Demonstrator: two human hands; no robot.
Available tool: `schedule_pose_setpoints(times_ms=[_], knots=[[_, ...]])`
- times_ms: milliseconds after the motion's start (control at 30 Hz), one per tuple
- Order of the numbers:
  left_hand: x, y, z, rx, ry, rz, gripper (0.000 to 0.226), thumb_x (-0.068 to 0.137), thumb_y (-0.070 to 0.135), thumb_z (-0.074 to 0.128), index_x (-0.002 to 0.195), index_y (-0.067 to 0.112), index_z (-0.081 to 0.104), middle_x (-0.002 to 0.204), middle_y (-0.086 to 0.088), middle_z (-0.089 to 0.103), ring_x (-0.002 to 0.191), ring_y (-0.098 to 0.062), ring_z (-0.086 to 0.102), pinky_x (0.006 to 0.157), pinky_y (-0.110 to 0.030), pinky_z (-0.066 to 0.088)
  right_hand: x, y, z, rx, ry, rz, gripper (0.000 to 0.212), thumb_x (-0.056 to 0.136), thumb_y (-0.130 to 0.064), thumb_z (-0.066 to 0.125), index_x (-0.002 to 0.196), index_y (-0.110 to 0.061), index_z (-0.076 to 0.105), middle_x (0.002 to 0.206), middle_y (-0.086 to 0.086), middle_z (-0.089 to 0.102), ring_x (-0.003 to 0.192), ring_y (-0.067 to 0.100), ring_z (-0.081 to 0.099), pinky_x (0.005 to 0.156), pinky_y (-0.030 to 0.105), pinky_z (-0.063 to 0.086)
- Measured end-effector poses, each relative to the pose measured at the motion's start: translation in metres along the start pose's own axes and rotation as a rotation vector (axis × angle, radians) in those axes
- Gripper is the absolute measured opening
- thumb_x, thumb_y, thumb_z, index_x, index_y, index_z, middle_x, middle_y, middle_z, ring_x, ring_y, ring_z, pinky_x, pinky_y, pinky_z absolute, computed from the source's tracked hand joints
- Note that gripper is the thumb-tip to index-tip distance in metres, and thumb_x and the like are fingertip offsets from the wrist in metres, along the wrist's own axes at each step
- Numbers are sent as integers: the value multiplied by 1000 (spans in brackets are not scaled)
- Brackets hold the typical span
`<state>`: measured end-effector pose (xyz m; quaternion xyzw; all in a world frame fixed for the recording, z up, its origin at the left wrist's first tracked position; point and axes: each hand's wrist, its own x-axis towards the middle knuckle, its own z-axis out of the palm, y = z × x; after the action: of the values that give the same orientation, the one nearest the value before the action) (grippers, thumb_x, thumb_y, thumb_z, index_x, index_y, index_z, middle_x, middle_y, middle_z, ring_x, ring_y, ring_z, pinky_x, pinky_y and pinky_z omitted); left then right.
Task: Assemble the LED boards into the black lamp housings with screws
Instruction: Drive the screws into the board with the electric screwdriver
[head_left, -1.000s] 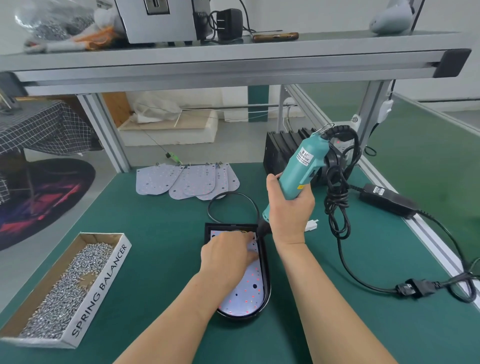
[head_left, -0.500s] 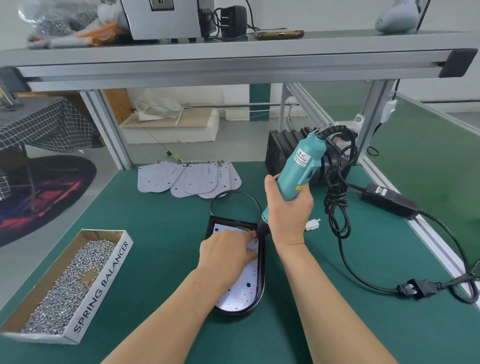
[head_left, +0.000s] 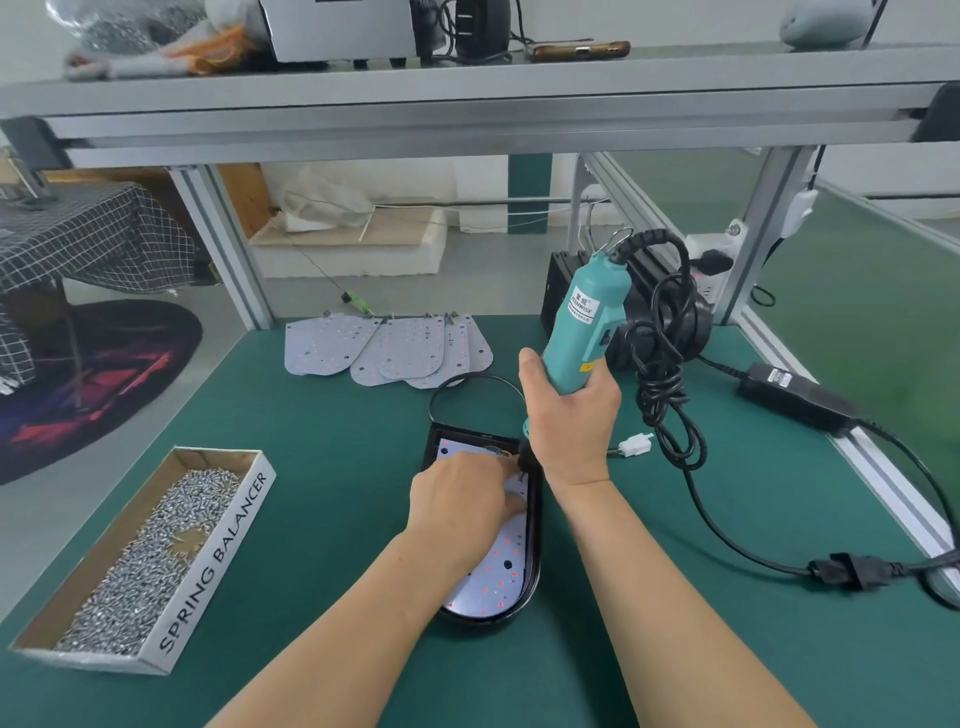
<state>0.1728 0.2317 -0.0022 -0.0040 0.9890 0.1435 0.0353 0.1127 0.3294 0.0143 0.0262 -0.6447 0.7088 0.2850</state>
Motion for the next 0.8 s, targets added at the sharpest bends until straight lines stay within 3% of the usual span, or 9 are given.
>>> schedule_pose_setpoints(times_ms=[200, 333, 433, 533, 633, 800], knots=[[-1, -1, 0, -21, -22, -11, 40, 91, 46, 58, 131, 51, 57, 105, 2, 72, 100, -25, 65, 71, -27, 39, -1, -15, -9, 43, -58, -47, 19, 81, -38, 75, 76, -26, 60, 65, -9, 61, 60, 16, 58, 63, 27, 51], [-5, -2, 0, -74, -19, -12, 45, 93, 43, 58, 137, 50, 52, 110, 4, 72, 106, -24, 64, 78, -28, 45, 9, -34, -21, 121, 74, -13, 16, 83, -38, 76, 78, -30, 63, 69, -4, 65, 63, 17, 61, 65, 30, 53], [-12, -9, -1, -398, -16, -62, 52, 93, 30, 62, 144, 38, 52, 105, -2, 73, 99, -21, 65, 83, -25, 48, 6, -41, -31, 199, 208, 96, 21, 81, -45, 75, 80, -31, 59, 66, -4, 61, 60, 14, 57, 61, 26, 50], [-20, -18, -8, -954, -27, -279, 45, 93, 4, 52, 136, 18, 57, 79, -4, 67, 68, -14, 60, 66, -21, 45, -4, -44, -37, 267, 269, 194, 28, 85, -48, 69, 86, -24, 54, 62, -8, 57, 58, 13, 53, 60, 28, 48], [-31, -22, -18, -1522, -18, -378, 32, 95, -17, 39, 118, -6, 56, 86, -18, 70, 70, -21, 71, 63, -24, 56, -13, -49, -36, 353, 305, 247, 22, 88, -41, 68, 85, -24, 53, 60, -14, 56, 58, 11, 52, 64, 32, 46], [-48, -25, -21, -1772, -97, -351, 21, 97, -20, 39, 103, -11, 57, 91, -26, 74, 84, -29, 77, 67, -22, 60, -27, -58, -29, 330, 330, 255, 19, 86, -35, 67, 89, -22, 54, 62, -4, 60, 58, 15, 54, 65, 33, 47]])
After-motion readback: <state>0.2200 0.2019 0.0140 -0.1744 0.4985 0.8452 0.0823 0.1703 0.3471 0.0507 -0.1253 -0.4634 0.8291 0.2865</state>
